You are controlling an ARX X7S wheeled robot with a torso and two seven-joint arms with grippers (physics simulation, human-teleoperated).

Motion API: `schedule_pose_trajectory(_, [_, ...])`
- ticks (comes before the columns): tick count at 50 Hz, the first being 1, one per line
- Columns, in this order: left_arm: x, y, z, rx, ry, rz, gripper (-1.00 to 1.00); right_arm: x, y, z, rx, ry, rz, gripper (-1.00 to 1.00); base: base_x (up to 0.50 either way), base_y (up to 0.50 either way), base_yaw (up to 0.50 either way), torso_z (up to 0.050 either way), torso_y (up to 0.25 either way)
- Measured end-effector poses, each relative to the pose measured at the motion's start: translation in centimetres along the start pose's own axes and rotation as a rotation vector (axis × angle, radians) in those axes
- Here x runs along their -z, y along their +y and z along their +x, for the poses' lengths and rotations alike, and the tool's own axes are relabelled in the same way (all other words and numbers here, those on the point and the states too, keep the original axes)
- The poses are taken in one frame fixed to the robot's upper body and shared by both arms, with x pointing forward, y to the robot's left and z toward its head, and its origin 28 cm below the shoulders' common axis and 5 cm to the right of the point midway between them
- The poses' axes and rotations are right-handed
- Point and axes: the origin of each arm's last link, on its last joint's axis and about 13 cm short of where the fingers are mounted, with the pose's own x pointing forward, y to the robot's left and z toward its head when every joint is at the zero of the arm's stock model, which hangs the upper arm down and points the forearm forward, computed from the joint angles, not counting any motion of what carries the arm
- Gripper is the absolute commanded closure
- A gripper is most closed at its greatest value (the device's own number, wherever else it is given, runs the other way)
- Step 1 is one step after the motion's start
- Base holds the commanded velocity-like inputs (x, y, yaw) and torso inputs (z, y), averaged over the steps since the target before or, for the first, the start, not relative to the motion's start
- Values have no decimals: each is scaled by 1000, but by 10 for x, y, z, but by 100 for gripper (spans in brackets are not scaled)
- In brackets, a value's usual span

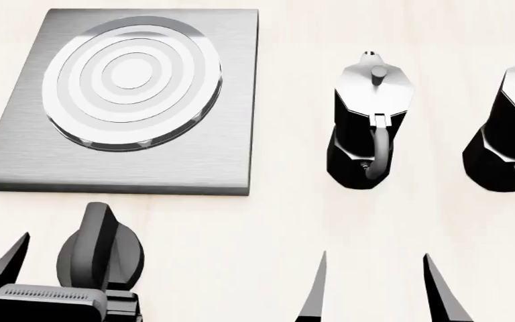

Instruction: Turn off the stove.

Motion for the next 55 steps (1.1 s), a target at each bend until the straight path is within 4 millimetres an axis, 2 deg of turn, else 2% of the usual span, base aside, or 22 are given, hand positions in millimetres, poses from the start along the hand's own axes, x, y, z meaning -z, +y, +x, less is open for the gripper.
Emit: schedule_pose_trajectory(55, [0, 5, -16, -7, 37, -41, -100, 0, -1, 0, 3, -3, -1, -100, 0, 0, 0, 0, 0])
